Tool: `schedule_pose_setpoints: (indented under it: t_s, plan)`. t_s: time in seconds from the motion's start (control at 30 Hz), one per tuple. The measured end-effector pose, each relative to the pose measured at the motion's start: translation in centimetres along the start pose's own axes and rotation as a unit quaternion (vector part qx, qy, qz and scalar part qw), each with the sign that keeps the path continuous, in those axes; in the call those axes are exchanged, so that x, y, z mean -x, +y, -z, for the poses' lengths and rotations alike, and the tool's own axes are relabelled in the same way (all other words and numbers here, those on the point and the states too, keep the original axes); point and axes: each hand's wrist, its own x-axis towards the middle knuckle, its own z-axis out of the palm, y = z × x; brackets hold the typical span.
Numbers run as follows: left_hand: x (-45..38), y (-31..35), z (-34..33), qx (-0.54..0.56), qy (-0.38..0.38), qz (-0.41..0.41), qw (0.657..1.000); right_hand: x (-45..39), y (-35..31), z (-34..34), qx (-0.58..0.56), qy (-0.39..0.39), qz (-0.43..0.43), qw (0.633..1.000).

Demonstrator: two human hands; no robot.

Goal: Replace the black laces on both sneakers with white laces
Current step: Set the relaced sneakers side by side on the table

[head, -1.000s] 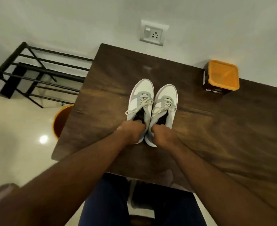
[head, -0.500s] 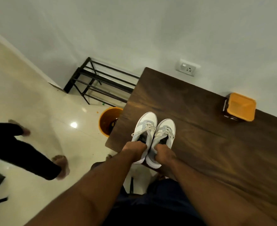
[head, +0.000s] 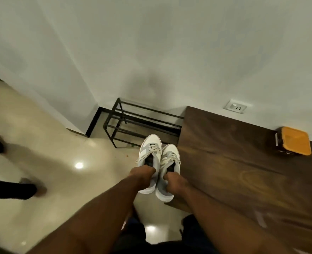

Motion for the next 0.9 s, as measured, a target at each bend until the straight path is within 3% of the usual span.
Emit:
schedule_pose_setpoints:
  t_s: [0.2, 0.47, 0.67, 0.9]
  plan:
    - [-5.2, -6.4, 4.5, -0.014, 0.012, -0.004, 1.0, -7.2, -4.3, 2.6, -0.011, 0.026, 0.01, 1.0]
    - [-20.2, -11.2, 5.2, -0.03, 0.035, -0.016, 0.999, -22.3, -1.6, 4.0, -0.024, 0.044, -0.016, 0.999]
    - [-30.5, -14.6, 2.8, -0.027, 0.058, -0.015, 0.998, -31.0, 0.8, 3.2, 0.048, 0.089, -0.024, 0.995]
    - [-35.6, -16.5, 1.4, -0.035, 0.113, -0.019, 0.993, -35.0, 1.7, 3.6, 0.125, 0.156, -0.008, 0.98]
